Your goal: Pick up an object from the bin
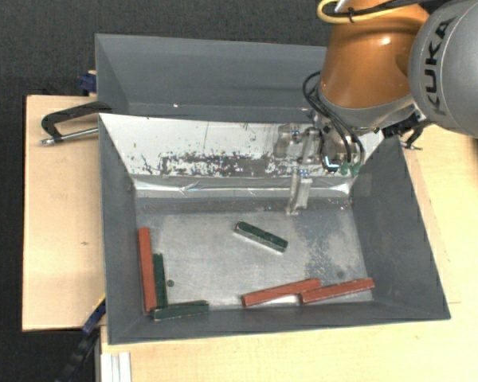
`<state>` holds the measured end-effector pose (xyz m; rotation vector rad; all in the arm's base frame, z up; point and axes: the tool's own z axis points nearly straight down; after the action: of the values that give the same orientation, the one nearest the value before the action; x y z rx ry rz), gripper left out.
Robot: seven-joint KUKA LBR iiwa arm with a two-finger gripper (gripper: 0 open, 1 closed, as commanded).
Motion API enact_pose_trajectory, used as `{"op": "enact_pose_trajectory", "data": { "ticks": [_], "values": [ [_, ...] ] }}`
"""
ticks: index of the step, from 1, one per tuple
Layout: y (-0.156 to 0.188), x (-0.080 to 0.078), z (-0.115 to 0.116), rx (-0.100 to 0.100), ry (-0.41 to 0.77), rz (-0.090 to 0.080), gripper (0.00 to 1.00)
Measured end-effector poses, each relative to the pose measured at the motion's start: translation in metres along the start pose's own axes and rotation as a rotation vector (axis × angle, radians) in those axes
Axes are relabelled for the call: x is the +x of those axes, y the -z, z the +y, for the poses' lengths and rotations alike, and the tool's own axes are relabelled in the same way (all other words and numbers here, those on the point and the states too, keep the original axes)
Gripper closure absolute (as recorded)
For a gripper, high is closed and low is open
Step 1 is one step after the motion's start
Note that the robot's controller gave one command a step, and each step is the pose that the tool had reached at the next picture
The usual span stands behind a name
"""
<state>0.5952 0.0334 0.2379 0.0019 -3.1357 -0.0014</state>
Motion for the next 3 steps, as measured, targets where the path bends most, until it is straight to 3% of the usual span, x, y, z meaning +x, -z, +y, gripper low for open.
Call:
{"op": "enact_pose_trajectory", "data": {
  "ticks": [1,2,3],
  "values": [
    [0.005,-0.001,0.000,-0.001,-0.001,-0.009,0.00],
    [-0.051,0.023,0.004,0.000,0.042,-0.013,0.00],
    [-0.119,0.045,-0.027,-0.001,-0.005,-0.011,0.00]
  ]
}}
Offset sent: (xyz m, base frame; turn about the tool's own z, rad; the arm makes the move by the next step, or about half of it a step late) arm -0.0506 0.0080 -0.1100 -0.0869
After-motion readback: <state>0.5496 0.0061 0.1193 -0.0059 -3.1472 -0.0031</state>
